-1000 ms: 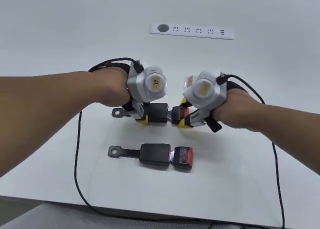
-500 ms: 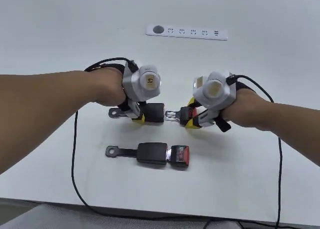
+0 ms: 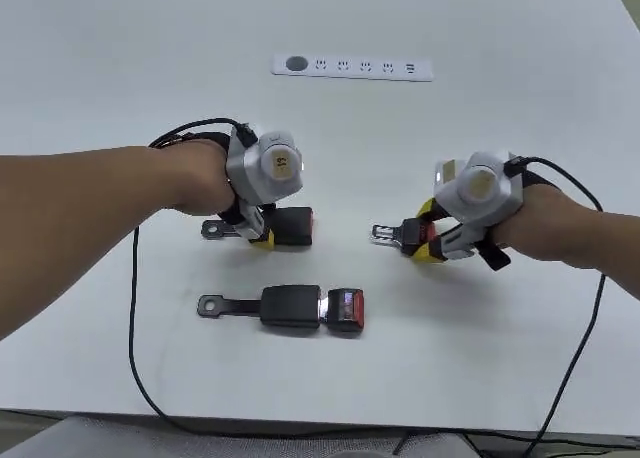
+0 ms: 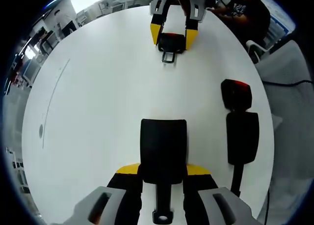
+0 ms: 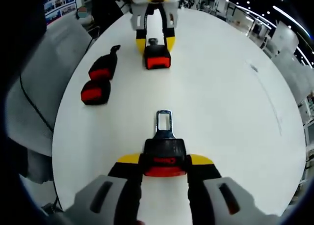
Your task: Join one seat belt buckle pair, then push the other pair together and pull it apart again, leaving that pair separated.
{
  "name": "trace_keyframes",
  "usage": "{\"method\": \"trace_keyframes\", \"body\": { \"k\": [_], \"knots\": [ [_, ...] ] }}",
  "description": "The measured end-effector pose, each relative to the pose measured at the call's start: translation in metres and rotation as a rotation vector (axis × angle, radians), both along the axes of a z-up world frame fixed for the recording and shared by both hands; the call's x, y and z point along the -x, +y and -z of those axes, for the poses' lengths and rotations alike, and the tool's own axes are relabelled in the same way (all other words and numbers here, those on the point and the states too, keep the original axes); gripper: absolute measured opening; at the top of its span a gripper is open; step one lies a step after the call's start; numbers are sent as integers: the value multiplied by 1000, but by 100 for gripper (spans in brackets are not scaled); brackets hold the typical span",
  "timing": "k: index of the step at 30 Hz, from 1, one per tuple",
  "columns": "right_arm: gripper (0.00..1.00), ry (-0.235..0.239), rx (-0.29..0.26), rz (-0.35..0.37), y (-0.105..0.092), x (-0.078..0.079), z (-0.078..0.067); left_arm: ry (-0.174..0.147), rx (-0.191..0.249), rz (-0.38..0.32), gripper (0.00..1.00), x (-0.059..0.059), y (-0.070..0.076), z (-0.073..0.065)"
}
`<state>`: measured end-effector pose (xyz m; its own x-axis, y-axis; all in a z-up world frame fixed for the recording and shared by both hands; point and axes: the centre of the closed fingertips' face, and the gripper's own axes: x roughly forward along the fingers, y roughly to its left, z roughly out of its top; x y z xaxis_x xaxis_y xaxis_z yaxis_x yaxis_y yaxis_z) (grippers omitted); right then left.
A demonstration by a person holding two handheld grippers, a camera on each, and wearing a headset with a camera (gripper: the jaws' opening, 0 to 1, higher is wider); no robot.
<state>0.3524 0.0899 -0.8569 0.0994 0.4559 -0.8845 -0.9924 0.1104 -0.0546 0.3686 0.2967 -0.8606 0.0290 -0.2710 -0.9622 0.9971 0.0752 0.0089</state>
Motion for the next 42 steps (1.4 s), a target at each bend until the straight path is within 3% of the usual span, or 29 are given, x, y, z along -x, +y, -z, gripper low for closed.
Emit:
{"method": "trace_keyframes", "body": {
  "k": [4,9,19,26,30,34,36,39,42],
  "knots": [
    [36,-3,16,14,-22,2,0,0,-6,11,32,1,0,0],
    [36,-31,77,17,-50,-1,-1,-2,-4,22,32,2,-1,-1],
    [37,-18,125,74,-55,-4,-1,-19,-30,-19,33,2,-1,-2],
    [37,-37,157,99,-55,-3,-2,-76,-33,-26,34,3,0,-5],
    [38,-72,172,113,-57,-6,-1,-116,-26,-61,35,-4,1,-5],
    [46,-132,173,122,-58,-8,-3,-197,-10,-151,43,-15,7,-8],
    [51,-143,165,137,-59,-6,-3,-210,-1,-148,54,-11,7,-10],
    [53,-154,137,167,-59,-2,-6,-230,19,-166,56,-8,10,-14],
    [56,-165,74,223,-55,6,-15,-261,55,-201,60,-9,11,-26]
  ]
}}
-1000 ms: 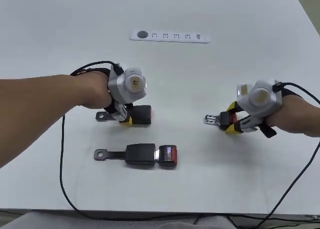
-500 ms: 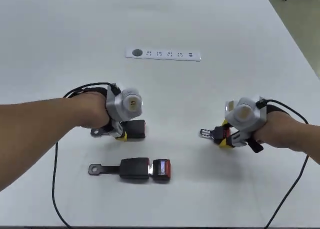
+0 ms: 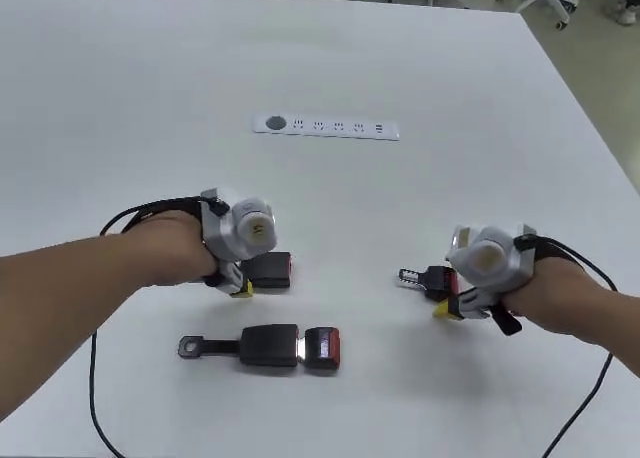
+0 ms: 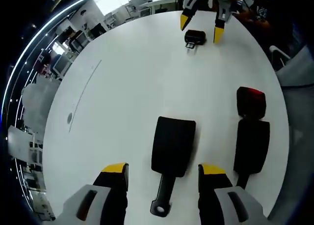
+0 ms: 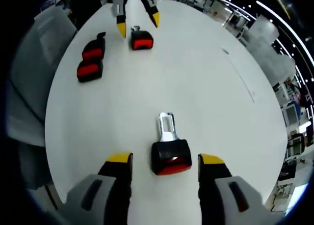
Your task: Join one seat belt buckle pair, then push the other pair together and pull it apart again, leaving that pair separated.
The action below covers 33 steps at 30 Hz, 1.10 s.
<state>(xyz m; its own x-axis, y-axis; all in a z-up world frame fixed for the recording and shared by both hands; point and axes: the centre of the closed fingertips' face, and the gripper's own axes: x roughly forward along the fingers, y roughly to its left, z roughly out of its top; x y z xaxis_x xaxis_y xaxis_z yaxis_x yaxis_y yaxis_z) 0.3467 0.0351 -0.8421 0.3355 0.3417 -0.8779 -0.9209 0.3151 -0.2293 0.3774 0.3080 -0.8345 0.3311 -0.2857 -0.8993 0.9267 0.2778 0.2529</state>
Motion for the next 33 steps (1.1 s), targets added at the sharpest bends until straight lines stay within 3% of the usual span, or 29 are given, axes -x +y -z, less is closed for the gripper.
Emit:
{"method": "trace_keyframes", "body": {
  "k": [3,9,11,14,17,18,21,23,26,31,33],
  "knots": [
    [58,-20,-39,30,1,7,-9,-1,47,-29,61,6,3,-13],
    [59,-32,-121,60,6,28,-25,-61,137,-58,65,24,13,-46],
    [59,-42,-177,99,8,32,-33,-63,179,-79,66,34,15,-53],
    [62,-41,-245,151,10,41,-45,-73,183,-94,68,44,26,-55],
    [64,-59,-271,167,10,48,-55,-93,258,-144,71,55,31,-67],
    [65,-62,-307,193,11,51,-60,-95,278,-162,72,58,33,-70],
    [68,-67,-345,228,9,57,-69,-104,313,-187,74,71,46,-78],
    [68,-59,-364,250,6,63,-71,-98,327,-234,75,79,54,-80],
    [70,-54,-398,289,5,69,-75,-115,366,-279,77,87,62,-86],
    [76,-63,-395,284,9,85,-84,-116,390,-339,81,108,78,-91],
    [79,-75,-403,302,6,84,-85,-112,401,-370,82,117,83,-94]
  ]
}}
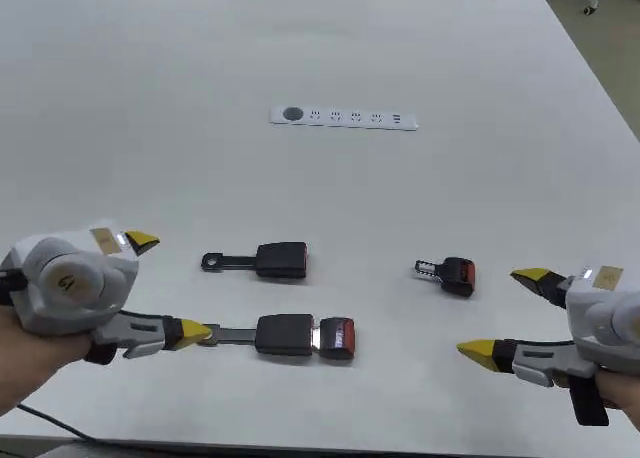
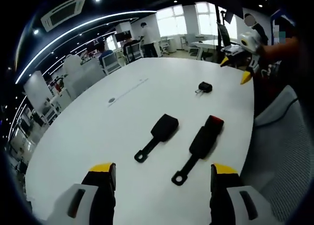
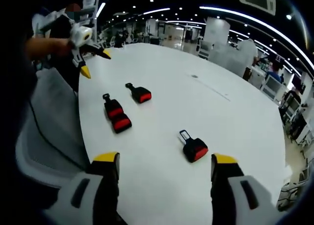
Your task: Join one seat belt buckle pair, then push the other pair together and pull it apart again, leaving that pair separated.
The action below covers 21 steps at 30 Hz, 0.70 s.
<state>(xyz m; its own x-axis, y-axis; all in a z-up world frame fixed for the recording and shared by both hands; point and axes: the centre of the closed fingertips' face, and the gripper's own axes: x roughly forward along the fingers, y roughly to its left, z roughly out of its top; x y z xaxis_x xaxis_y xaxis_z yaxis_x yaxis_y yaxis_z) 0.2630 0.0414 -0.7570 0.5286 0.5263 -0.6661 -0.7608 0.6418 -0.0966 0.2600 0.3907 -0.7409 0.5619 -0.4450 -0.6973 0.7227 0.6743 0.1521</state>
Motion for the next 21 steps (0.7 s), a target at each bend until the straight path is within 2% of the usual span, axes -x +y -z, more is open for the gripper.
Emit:
{"method": "trace_keyframes", "body": {
  "k": [3,6,9,11,13,15,17,21],
  "knots": [
    [86,-11,-15,11,2,6,-9,-4,16,-19,83,9,3,-6],
    [91,-22,-9,9,5,12,-14,-8,23,-32,90,19,9,-8],
    [96,-26,-13,11,5,14,-14,0,30,-48,96,28,15,-8],
    [99,-35,-5,16,3,13,-14,-8,25,-65,100,31,20,-9],
    [100,-32,-2,23,0,12,-14,-13,25,-83,100,33,25,-10],
    [100,-22,-13,60,-5,10,-14,-28,35,-104,100,32,28,-11],
    [100,-26,-21,81,-10,8,-17,-26,46,-121,100,31,30,-12],
    [100,-39,6,94,-16,9,-14,-28,62,-137,100,30,31,-13]
  ]
}}
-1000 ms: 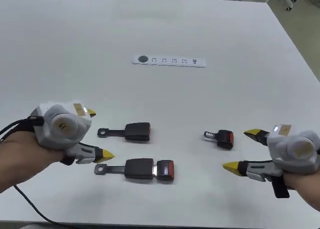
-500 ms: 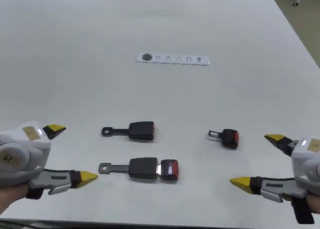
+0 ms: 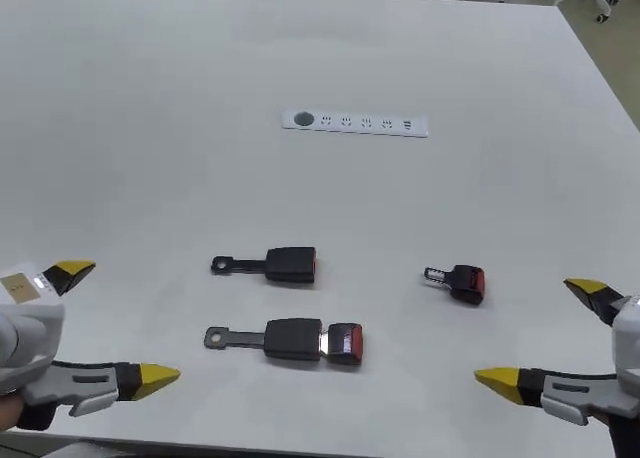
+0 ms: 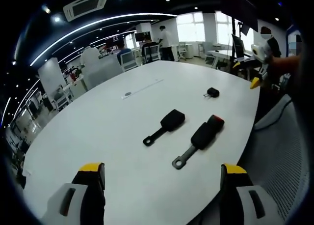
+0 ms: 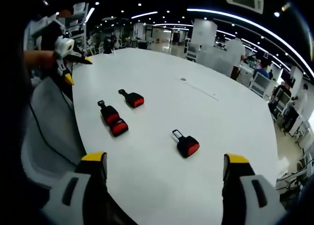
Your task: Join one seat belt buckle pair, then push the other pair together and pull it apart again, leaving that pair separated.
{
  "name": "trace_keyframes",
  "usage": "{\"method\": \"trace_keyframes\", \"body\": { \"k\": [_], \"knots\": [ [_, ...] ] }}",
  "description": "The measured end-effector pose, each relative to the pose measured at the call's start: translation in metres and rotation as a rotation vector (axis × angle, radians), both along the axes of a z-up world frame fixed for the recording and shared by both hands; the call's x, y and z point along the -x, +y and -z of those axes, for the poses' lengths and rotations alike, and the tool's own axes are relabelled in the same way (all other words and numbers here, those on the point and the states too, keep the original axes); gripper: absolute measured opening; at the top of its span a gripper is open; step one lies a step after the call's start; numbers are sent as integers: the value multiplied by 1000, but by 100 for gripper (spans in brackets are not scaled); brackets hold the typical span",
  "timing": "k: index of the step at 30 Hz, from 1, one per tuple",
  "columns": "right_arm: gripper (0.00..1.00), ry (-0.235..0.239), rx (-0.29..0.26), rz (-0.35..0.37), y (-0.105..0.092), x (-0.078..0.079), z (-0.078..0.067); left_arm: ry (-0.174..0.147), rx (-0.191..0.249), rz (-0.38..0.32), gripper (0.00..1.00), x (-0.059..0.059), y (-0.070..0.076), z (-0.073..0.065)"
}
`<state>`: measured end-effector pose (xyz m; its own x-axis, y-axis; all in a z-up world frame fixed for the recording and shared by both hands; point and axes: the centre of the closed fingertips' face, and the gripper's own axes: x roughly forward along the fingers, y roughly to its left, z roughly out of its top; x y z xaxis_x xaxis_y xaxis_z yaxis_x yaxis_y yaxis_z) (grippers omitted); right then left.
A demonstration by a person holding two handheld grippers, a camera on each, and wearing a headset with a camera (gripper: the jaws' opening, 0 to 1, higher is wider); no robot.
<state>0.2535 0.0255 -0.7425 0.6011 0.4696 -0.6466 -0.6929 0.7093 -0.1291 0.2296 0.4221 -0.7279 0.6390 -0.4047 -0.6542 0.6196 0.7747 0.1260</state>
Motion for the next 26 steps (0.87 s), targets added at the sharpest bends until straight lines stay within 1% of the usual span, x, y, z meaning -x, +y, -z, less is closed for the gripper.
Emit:
{"method": "trace_keyframes", "body": {
  "k": [1,3,5,7,8,9,11,13,16,17,18,19,20,21,23,26],
  "knots": [
    [100,9,13,0,-1,2,4,0,0,-2,99,0,1,0],
    [100,21,10,2,1,6,7,1,-4,-11,98,-2,3,1],
    [97,19,7,1,2,9,5,-5,1,-20,98,-3,4,0],
    [96,-8,6,-2,2,7,0,-12,11,-32,98,-4,6,-3],
    [96,-10,-2,-1,3,7,-2,-13,11,-35,98,-4,6,-3],
    [97,-4,-11,-2,4,7,-1,-12,11,-41,98,-5,8,-3],
    [97,3,-10,-9,5,7,1,0,13,-39,97,-4,8,0],
    [98,0,8,-22,4,7,1,9,6,-26,98,-2,6,3],
    [100,-7,16,-28,5,7,0,5,6,-19,98,-1,4,3],
    [100,-16,23,-14,3,5,-1,4,7,-20,98,-1,4,3],
    [100,-30,45,7,-2,2,-2,4,9,-22,98,-1,4,3],
    [100,-26,81,36,-10,1,1,2,7,-25,98,-1,5,3],
    [100,-22,75,34,-9,1,2,-3,1,-34,97,-2,7,3],
    [100,-11,59,51,-11,1,3,-3,1,-39,95,-3,7,2],
    [100,16,43,73,-12,2,6,3,17,-52,93,-3,6,-1],
    [100,16,35,67,-8,4,5,-7,9,-43,94,-4,4,-4]
  ]
}}
